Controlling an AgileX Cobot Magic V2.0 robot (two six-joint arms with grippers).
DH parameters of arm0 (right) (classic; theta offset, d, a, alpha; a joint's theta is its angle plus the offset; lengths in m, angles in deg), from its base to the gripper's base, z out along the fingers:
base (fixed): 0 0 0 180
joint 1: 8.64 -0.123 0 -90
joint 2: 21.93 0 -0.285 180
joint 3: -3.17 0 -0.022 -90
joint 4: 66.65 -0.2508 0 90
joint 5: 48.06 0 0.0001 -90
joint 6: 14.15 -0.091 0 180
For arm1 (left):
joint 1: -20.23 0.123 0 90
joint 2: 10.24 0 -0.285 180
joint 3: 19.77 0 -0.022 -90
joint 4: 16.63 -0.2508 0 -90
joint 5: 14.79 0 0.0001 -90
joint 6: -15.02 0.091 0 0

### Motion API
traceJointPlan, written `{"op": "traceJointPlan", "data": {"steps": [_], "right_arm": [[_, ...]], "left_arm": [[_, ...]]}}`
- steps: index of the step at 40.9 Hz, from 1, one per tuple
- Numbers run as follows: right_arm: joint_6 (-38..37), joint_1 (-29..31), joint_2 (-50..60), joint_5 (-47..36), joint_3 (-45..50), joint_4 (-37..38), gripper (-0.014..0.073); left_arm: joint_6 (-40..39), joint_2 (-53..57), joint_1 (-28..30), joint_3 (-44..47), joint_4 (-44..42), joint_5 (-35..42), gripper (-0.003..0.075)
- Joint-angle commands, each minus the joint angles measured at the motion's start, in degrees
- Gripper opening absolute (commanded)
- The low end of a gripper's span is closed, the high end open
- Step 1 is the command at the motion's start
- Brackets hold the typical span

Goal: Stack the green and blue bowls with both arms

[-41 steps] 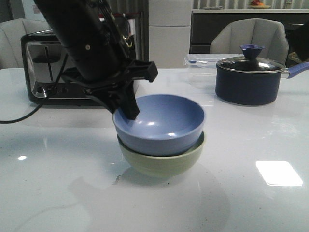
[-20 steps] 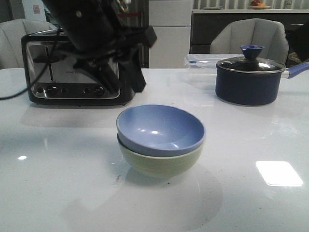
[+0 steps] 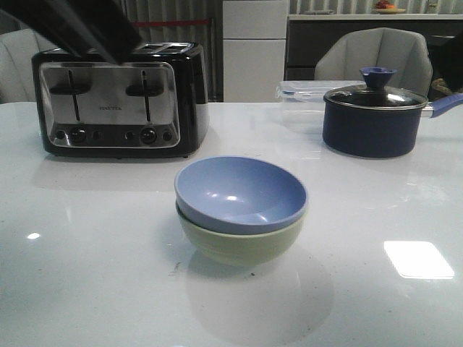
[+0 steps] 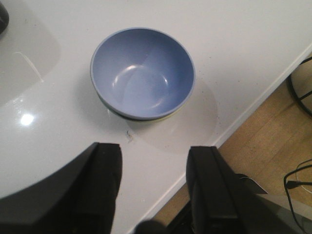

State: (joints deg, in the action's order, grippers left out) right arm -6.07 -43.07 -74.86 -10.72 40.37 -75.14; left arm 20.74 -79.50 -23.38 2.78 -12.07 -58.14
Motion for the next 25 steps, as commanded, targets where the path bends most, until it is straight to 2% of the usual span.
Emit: {"op": "traceJointPlan", "data": {"steps": [1,6,14,25], "right_arm": [[0.5,-0.1,0.6,-3.6,-1.6,-0.4,0.0485],[0.5,0.0,0.6,-3.3,-1.6,1.0,0.0485],[0.2,0.0,2.8,2.0,-1.6,3.2,0.0485],[-2.0,0.0,10.7,6.0,1.8,3.2,0.0485]], "left_arm": [[0.1,7.5,-0.3,2.5,-1.7,2.9,0.0384],[-0.2,14.7,-0.3,7.3,-5.7,3.0,0.0384],[-0.5,24.4,-0.3,12.3,-6.3,3.0,0.0384],[-0.5,27.7,-0.3,14.0,-6.1,2.8,0.0384]]}}
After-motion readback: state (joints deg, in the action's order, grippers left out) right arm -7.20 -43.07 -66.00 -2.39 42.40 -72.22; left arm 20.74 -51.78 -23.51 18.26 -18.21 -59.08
